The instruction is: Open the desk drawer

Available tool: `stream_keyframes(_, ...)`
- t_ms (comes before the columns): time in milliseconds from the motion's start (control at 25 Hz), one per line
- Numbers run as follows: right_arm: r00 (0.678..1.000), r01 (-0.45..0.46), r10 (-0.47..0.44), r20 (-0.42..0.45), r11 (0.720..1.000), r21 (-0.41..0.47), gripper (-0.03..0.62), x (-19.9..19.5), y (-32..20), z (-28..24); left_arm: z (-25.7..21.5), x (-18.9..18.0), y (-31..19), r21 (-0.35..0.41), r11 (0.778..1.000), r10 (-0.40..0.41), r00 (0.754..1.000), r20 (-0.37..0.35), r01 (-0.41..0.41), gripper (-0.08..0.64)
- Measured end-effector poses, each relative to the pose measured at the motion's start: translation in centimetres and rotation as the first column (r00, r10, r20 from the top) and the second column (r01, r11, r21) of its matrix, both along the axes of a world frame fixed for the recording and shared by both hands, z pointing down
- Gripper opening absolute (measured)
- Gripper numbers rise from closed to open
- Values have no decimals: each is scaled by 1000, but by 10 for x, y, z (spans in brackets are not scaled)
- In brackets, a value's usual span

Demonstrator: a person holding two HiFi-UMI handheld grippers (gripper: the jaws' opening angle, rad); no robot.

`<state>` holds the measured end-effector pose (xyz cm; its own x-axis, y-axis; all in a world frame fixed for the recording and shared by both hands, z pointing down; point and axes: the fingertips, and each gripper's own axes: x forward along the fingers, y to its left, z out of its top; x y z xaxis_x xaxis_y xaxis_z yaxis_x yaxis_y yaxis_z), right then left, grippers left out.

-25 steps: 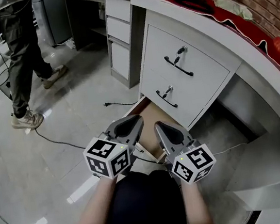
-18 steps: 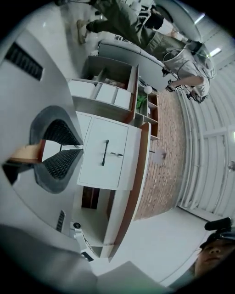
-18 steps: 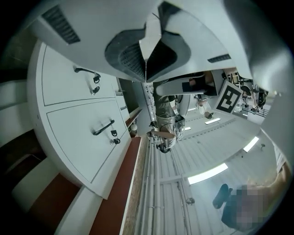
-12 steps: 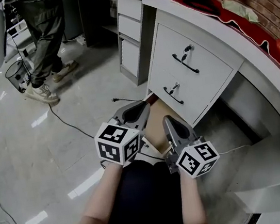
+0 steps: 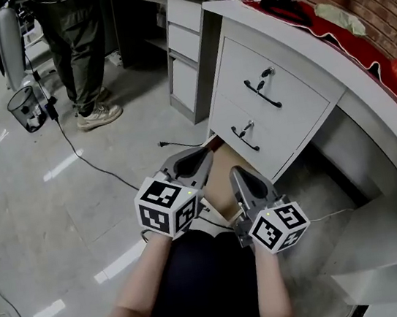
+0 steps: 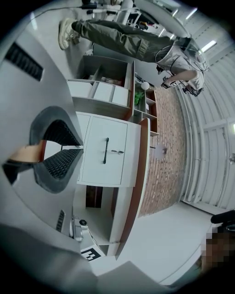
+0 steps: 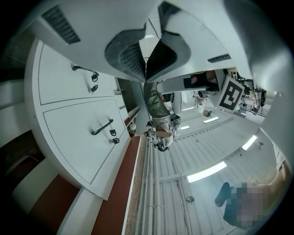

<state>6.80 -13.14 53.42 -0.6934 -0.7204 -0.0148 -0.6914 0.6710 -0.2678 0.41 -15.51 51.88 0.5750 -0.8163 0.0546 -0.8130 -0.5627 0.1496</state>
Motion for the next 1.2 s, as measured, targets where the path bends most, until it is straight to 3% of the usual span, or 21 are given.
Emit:
stream_keyframes(560,1000,12,-12,18,1000,5,18,2,-13,0,4,2,-17,-22,1000,12,1000,4,-12,31)
stream_keyframes(960,999,32,-31,-29,999,40,18,-1,-34,-8,3,6,-50,-40,999,20,1000,-1,-20,31)
stream_keyframes(1200,997,41,-38,-62,998,44,18,0,-43,-41,-24,24,-63,-57,995,80,997,-19,-81,31)
